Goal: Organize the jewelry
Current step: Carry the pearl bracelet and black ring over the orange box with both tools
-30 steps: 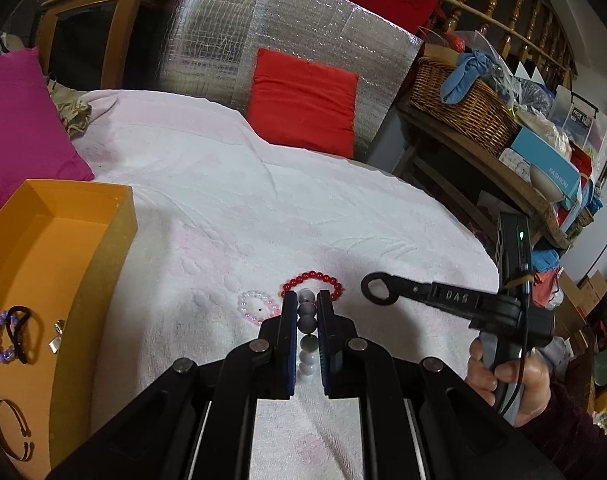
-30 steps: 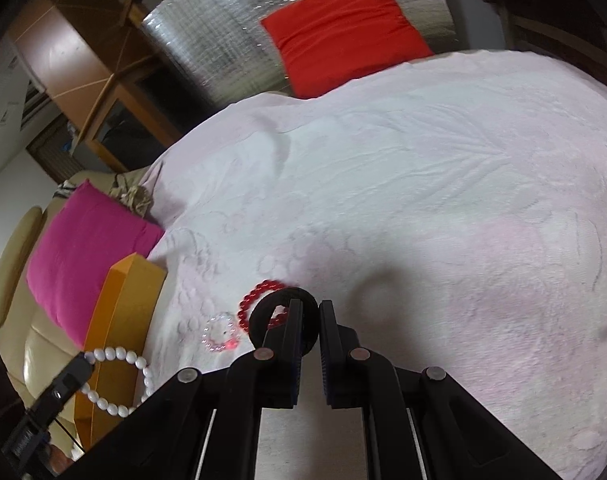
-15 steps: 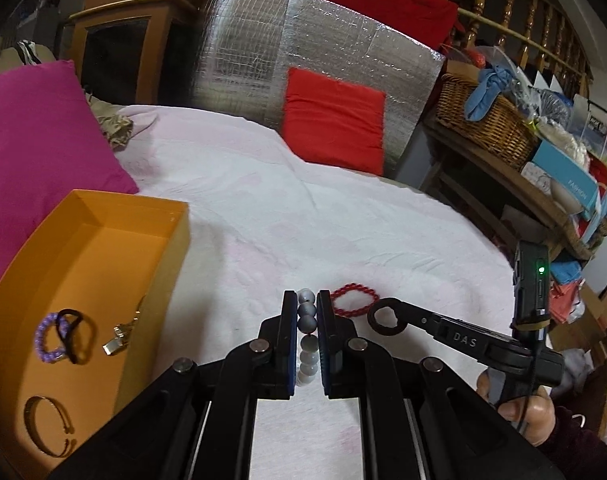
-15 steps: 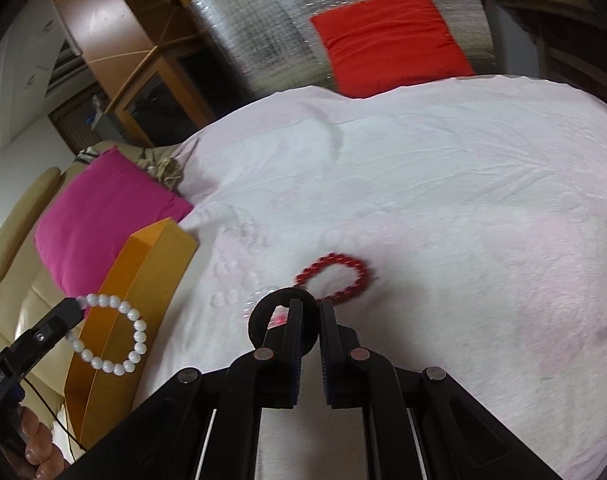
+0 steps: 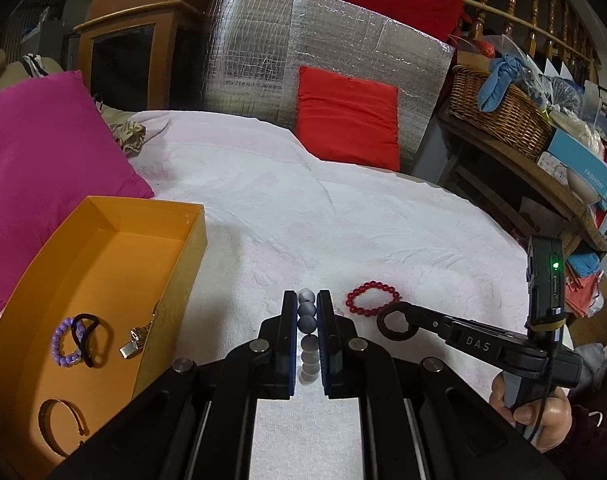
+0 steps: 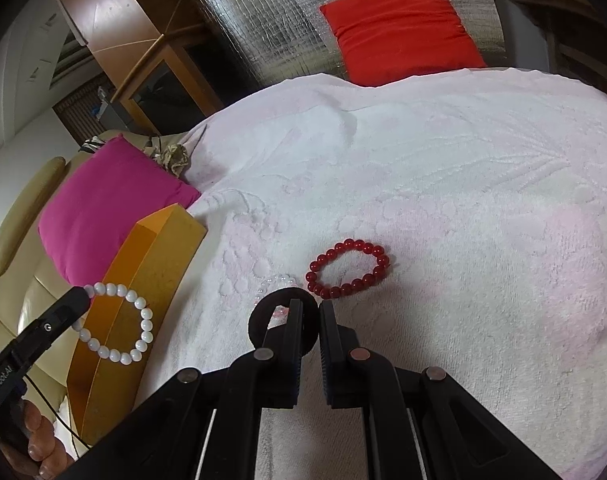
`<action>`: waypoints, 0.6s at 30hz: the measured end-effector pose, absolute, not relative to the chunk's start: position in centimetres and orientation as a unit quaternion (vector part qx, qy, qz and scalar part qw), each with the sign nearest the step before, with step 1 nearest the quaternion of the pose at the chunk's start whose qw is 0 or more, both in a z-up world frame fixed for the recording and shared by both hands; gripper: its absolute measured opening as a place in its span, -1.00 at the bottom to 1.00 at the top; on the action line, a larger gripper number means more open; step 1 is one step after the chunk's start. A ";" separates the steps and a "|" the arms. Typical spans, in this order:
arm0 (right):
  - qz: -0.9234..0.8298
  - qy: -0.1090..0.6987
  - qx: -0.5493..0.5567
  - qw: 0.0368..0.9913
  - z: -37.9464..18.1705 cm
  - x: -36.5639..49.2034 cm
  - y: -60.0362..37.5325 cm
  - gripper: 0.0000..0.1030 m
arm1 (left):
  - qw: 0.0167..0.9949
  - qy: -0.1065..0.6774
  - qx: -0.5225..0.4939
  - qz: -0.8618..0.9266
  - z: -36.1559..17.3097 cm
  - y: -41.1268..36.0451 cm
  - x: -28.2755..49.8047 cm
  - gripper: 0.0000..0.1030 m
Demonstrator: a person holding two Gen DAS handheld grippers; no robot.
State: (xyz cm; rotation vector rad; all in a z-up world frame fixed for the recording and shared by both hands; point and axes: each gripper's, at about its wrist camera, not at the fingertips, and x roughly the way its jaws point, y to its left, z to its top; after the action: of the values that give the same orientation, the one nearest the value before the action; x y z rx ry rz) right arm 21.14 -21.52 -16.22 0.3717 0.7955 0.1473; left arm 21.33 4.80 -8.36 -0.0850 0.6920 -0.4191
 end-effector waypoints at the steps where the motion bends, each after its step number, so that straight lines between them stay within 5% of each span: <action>1: 0.072 0.384 0.179 0.903 -16.2 21.1 -21.5 -0.83 | 0.919 0.336 -0.041 -0.203 -8.3 4.8 21.3 -0.82; 18: 0.090 0.383 0.149 0.907 -15.1 21.0 -18.5 -0.83 | 0.930 0.301 -0.076 -0.198 -5.8 7.8 20.2 -0.82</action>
State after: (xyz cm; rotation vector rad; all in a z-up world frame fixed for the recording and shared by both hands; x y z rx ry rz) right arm 20.96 -18.47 -15.11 0.3086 0.7907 0.1854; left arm 20.19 7.79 -5.84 -0.1554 0.6161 -0.4051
